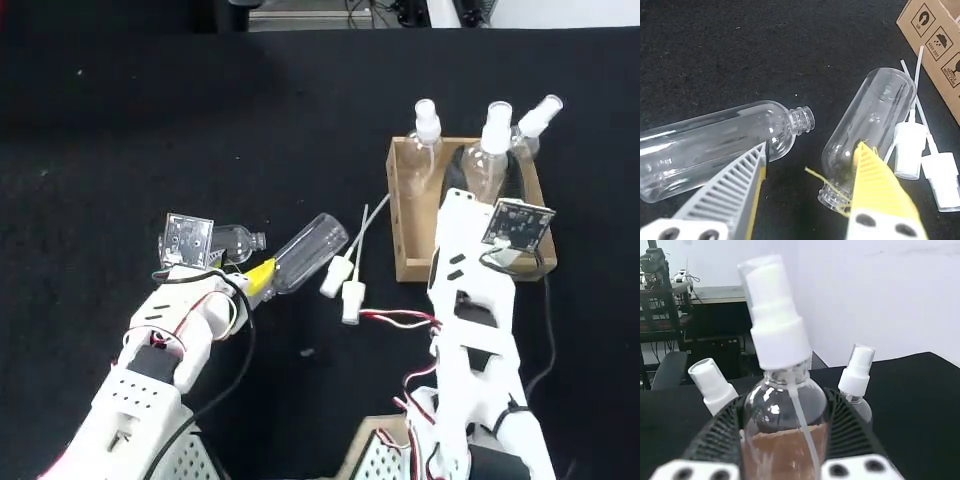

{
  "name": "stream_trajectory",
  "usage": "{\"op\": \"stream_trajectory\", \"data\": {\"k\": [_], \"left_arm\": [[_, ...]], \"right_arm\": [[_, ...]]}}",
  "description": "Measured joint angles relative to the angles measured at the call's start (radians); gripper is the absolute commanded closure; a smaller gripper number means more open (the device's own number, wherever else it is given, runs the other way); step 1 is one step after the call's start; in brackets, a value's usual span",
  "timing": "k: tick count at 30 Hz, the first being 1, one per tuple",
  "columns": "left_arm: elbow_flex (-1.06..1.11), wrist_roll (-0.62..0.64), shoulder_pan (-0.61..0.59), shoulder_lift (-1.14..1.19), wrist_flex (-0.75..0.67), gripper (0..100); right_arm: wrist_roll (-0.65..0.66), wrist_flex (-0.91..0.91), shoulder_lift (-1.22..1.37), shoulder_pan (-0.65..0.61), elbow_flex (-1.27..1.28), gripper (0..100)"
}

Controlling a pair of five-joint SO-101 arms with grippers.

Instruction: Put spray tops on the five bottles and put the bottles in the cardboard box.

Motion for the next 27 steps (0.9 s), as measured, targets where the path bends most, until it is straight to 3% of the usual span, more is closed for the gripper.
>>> {"op": "stream_trajectory", "data": {"k": [10, 15, 27], "left_arm": [[0.0, 0.0, 0.0, 0.0, 0.0, 74], [0.0, 0.0, 0.0, 0.0, 0.0, 74], [0.0, 0.0, 0.0, 0.0, 0.0, 74]], "right_arm": [[0.0, -0.003, 0.003, 0.0, 0.0, 98.8], [0.0, -0.029, 0.15, 0.0, -0.074, 98.8], [-0.002, -0.575, 0.591, 0.002, -0.086, 98.8]]}}
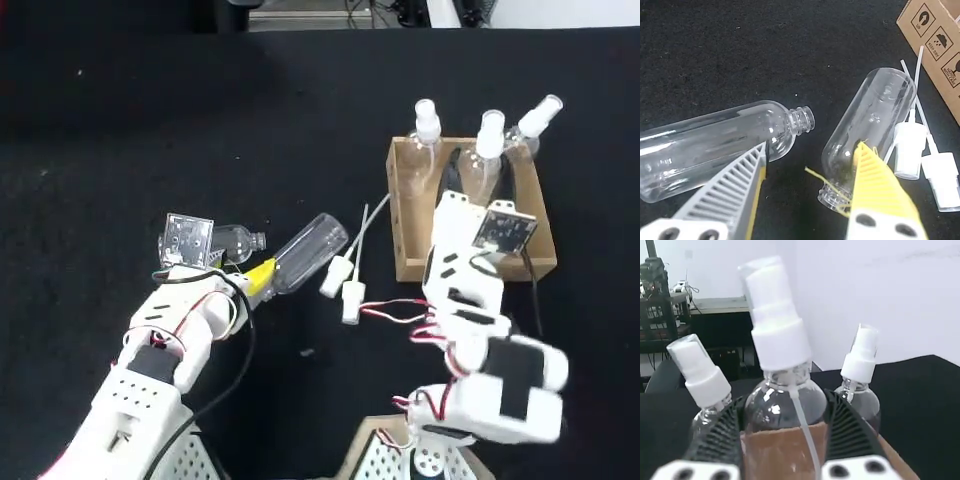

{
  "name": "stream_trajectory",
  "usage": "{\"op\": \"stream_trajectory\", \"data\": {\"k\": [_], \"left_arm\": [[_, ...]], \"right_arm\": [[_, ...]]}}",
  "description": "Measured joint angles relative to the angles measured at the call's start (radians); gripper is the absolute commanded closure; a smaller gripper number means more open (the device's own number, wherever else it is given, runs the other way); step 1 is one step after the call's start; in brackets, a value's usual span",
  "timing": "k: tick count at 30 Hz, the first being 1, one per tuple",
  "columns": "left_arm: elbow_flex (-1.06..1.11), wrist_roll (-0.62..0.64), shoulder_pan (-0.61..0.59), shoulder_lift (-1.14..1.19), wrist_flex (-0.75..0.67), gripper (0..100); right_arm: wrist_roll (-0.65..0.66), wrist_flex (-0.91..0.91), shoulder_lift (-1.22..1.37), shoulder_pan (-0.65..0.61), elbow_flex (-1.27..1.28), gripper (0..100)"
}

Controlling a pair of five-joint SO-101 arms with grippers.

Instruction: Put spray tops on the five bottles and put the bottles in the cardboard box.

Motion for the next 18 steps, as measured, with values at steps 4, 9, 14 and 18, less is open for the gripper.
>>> {"op": "stream_trajectory", "data": {"k": [4, 9, 14, 18], "left_arm": [[0.0, 0.0, 0.0, 0.0, 0.0, 74], [0.0, 0.0, 0.0, 0.0, 0.0, 74], [0.0, 0.0, 0.0, 0.0, 0.0, 74], [0.0, 0.0, 0.0, 0.0, 0.0, 74]], "right_arm": [[0.006, -0.123, 0.12, 0.0, -0.046, 98.8], [0.041, -0.157, 0.232, 0.0, -0.072, 98.8], [0.041, -0.186, 0.25, 0.0, -0.072, 98.7], [0.041, -0.187, 0.25, 0.0, -0.072, 98.7]]}}
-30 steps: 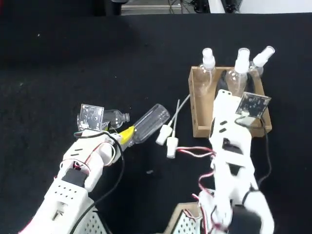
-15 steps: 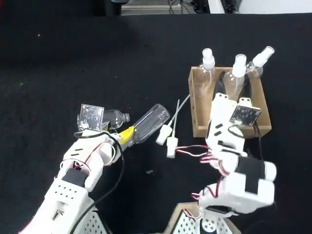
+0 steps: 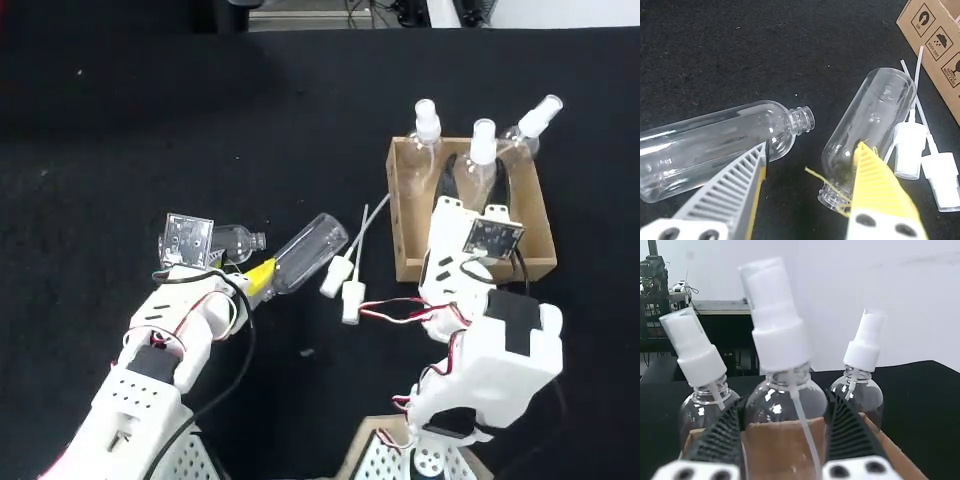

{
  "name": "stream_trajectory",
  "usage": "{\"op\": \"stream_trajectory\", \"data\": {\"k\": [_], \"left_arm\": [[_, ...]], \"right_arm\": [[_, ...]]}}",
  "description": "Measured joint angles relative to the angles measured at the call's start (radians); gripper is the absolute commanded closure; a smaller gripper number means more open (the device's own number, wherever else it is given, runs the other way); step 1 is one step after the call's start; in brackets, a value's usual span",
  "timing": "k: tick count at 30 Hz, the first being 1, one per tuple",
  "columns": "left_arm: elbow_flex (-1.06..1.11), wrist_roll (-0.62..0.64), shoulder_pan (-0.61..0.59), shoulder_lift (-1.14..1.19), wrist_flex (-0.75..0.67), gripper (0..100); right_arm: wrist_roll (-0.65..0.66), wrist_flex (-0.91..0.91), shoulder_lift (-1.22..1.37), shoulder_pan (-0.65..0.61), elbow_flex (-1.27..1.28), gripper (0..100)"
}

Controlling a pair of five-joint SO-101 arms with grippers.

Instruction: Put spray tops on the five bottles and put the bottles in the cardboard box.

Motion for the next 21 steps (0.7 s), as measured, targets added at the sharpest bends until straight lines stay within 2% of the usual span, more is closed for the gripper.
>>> {"op": "stream_trajectory", "data": {"k": [6, 21], "left_arm": [[0.0, 0.0, 0.0, 0.0, 0.0, 74], [0.0, 0.0, 0.0, 0.0, 0.0, 74]], "right_arm": [[0.006, 0.074, 0.0, 0.0, -0.006, 98.7], [0.006, 0.074, 0.003, 0.0, -0.006, 98.7]]}}
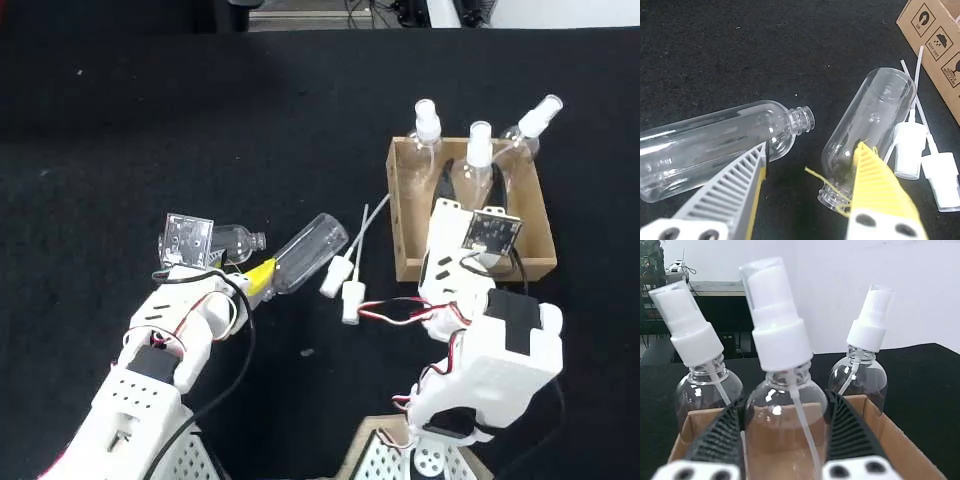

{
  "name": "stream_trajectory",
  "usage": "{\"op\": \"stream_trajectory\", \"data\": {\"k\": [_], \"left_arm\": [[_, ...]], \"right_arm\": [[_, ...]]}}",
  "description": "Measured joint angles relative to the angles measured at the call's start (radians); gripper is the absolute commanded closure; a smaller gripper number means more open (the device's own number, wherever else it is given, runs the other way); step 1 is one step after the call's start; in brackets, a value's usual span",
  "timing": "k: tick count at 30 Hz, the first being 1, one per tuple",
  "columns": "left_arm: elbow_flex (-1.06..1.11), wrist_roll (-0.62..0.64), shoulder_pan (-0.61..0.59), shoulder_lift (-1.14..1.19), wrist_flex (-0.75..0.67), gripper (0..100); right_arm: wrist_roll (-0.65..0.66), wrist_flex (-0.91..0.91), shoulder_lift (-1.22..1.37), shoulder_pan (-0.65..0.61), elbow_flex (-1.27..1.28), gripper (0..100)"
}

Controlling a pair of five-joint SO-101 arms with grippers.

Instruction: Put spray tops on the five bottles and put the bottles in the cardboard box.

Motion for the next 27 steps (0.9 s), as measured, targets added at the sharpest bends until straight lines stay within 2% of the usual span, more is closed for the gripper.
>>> {"op": "stream_trajectory", "data": {"k": [7, 27], "left_arm": [[0.0, 0.0, 0.0, 0.0, 0.0, 74], [0.0, 0.0, 0.0, 0.0, 0.0, 74]], "right_arm": [[0.0, 0.058, 0.02, 0.0, -0.002, 98.7], [0.0, 0.023, 0.041, 0.0, -0.002, 98.2]]}}
